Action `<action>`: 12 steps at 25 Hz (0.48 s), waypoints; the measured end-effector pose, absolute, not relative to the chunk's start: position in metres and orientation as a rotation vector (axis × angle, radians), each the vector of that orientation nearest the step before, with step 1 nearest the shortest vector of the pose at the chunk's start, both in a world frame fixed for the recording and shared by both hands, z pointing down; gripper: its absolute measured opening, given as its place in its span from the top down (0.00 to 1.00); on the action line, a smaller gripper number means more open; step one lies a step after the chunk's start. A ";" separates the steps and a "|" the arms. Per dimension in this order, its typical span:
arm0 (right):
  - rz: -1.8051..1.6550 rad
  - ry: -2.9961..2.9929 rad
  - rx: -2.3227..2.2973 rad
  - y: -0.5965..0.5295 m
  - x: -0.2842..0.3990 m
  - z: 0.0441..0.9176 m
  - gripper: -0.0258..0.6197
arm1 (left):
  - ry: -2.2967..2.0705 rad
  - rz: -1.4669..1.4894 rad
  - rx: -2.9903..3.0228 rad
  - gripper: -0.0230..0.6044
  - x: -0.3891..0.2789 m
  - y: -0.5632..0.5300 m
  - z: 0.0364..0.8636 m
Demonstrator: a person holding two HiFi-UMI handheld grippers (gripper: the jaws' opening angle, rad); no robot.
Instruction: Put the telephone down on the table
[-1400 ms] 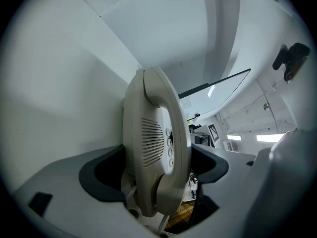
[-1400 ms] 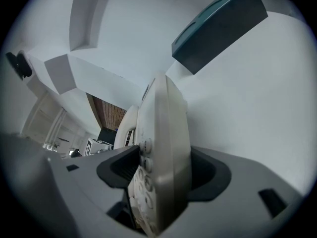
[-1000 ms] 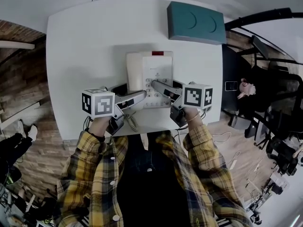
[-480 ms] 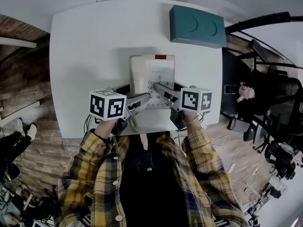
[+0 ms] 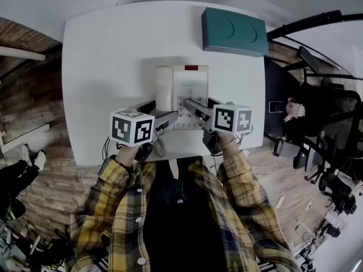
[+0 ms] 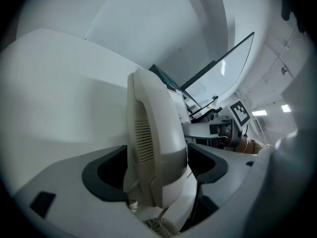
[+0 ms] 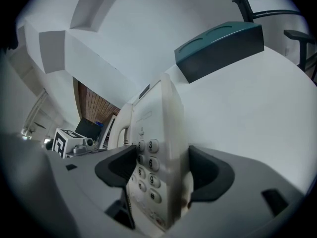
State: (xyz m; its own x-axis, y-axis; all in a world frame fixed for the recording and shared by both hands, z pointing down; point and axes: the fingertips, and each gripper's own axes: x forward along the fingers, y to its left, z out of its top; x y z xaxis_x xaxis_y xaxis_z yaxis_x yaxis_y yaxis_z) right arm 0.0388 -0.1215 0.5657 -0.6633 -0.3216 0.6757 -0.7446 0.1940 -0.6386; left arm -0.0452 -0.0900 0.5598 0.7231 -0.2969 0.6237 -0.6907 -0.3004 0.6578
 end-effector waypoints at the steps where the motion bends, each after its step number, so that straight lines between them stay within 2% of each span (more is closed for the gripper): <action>1: 1.462 -2.080 1.002 -0.121 0.039 0.565 0.49 | -0.765 0.480 1.895 0.34 -0.045 -0.089 0.560; 12: 1.410 -2.046 1.078 -0.119 0.042 0.562 0.49 | -0.812 0.466 1.909 0.35 -0.050 -0.093 0.550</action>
State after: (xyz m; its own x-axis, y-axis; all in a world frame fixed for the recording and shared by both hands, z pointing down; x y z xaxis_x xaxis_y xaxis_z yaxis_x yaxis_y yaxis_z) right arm 0.0416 -0.1189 0.5617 -0.6055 -0.3553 0.7121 -0.7920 0.1809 -0.5831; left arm -0.0499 -0.0931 0.5497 0.7038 -0.3375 0.6251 -0.7100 -0.3047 0.6349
